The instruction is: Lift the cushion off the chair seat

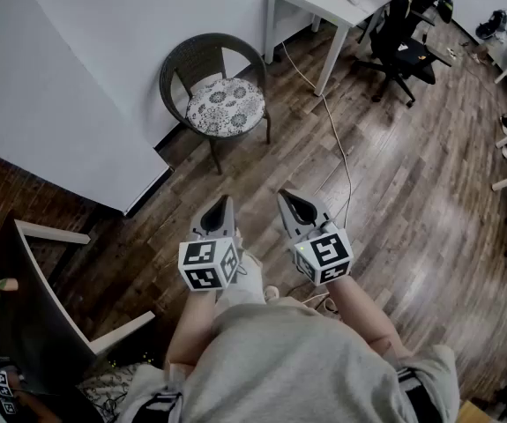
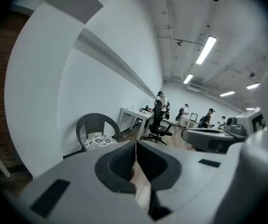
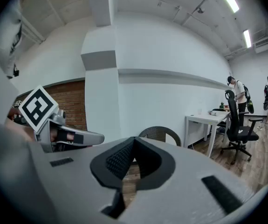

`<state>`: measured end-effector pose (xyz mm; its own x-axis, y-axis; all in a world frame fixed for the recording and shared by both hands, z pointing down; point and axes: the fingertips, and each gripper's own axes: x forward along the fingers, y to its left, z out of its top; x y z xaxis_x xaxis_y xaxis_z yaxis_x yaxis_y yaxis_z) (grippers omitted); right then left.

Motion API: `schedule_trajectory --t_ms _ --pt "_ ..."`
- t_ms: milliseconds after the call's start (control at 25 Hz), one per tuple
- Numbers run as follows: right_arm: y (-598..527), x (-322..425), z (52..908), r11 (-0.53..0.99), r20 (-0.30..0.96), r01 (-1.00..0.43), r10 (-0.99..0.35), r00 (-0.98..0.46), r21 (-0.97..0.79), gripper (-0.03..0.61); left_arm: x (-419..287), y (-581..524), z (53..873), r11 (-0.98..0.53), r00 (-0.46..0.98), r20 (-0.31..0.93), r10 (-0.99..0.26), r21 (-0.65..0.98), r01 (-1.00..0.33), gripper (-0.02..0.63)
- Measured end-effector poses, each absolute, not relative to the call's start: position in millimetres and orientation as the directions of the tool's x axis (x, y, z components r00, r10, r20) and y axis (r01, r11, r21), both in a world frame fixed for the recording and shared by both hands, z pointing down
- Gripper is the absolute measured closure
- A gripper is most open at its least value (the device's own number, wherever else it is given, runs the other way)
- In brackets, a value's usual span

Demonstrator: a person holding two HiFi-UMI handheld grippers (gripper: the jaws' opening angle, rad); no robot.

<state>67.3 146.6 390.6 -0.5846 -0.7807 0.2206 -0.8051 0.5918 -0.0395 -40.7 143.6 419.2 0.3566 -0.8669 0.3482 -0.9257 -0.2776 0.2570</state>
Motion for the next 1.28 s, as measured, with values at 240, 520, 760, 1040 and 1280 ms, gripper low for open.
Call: schedule_trajectory --t_ms 240,520,760,1040,1280 --pt "234 87 382 0.552 0.193 -0.831 -0.81 -0.554 -0.07 0.578 -26 236 417 -0.301 0.37 0.364 -0.855 0.233 -0.925 0.603" --pt "275 86 374 0.549 0.169 -0.833 -0.816 -0.552 -0.072 0.578 -33 275 408 -0.304 0.366 0.34 -0.866 0.222 -0.926 0.603" --pt "294 81 370 0.588 0.143 -0.804 -0.791 -0.595 -0.089 0.577 -31 291 403 -0.299 0.361 0.321 -0.875 0.226 -0.927 0.603" --pt "308 92 375 0.591 0.144 -0.801 -0.788 -0.599 -0.095 0.577 -20 302 402 -0.306 0.363 0.313 -0.877 0.217 -0.927 0.603" --pt "311 107 381 0.578 0.153 -0.81 -0.795 -0.587 -0.103 0.577 -8 308 406 -0.305 0.366 0.319 -0.874 0.223 -0.926 0.601"
